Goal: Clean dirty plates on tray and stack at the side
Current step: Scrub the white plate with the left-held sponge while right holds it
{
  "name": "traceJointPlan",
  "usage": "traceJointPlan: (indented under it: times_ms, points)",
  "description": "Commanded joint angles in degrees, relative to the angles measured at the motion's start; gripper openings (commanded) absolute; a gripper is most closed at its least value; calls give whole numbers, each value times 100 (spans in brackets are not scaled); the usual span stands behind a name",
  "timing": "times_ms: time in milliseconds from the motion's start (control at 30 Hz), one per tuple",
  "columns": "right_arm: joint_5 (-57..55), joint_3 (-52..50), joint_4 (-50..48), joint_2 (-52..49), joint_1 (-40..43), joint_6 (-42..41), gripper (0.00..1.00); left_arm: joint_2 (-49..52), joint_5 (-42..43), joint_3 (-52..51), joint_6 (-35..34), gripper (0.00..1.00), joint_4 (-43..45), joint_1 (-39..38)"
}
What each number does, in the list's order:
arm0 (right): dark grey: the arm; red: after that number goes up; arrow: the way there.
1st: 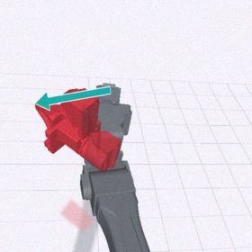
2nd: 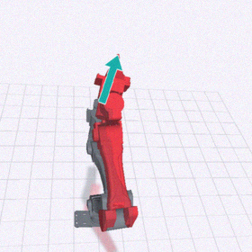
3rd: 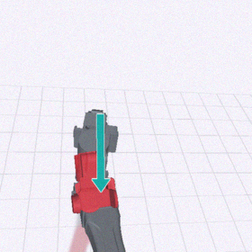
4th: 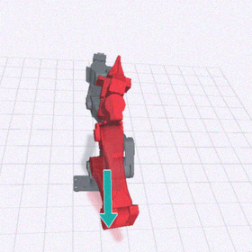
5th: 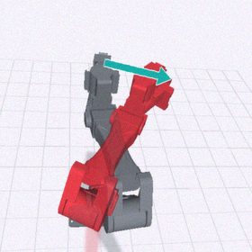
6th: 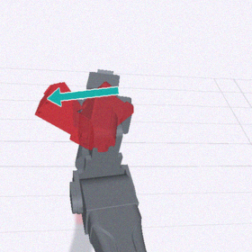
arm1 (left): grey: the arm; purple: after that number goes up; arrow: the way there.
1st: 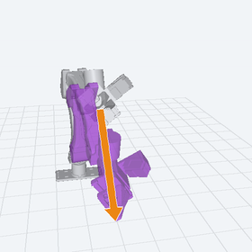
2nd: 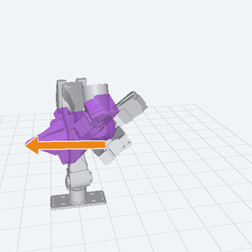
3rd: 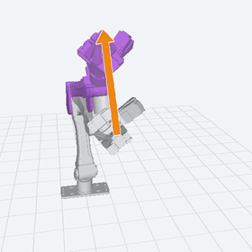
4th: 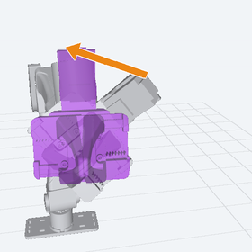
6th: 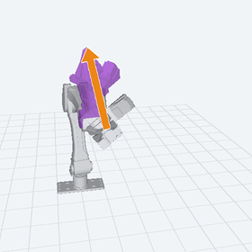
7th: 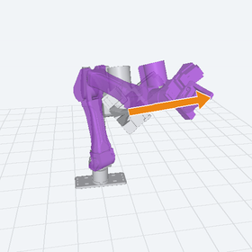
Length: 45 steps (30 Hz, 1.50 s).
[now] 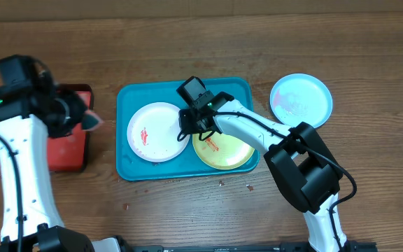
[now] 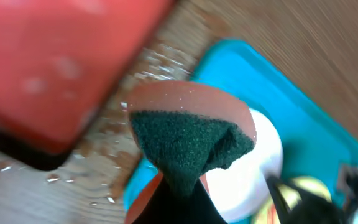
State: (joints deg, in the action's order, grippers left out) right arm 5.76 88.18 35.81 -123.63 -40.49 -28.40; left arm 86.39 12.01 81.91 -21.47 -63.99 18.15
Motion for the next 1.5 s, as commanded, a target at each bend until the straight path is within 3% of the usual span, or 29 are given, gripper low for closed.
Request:
traceJointPlan:
  times_ms: [0, 333, 600, 867, 1000, 1067, 1233, 1367, 1467]
  points:
    - [-146, 33, 160, -68, 0, -332, 4, 146, 385, 20, 535, 4, 57, -754]
    - [-184, 33, 160, -68, 0, -505, 4, 1215, 369, 20, 472, 4, 96, -2142]
    - [-468, 33, 66, -68, 7, -507, 4, 2398, 415, 20, 393, 4, 177, -2247]
    - [-463, 33, -13, -68, 7, -507, 4, 3519, 396, 20, 684, 4, 931, -2271]
    - [-463, 33, 33, -68, 7, -507, 4, 3923, -610, 20, 876, 4, 1163, -2264]
    - [-463, 33, 55, -68, 7, -507, 4, 3963, -1486, 20, 713, 4, 1047, -2256]
    - [-463, 33, 28, -68, 7, -507, 4, 3908, -2778, 160, 601, 4, 654, -2256]
    - [-463, 33, 9, -68, 7, -507, 4, 3908, -3506, 479, 404, 4, 238, -2258]
    - [-463, 33, 7, -68, 7, -507, 4, 3908, -3565, 824, 142, 4, -52, -2258]
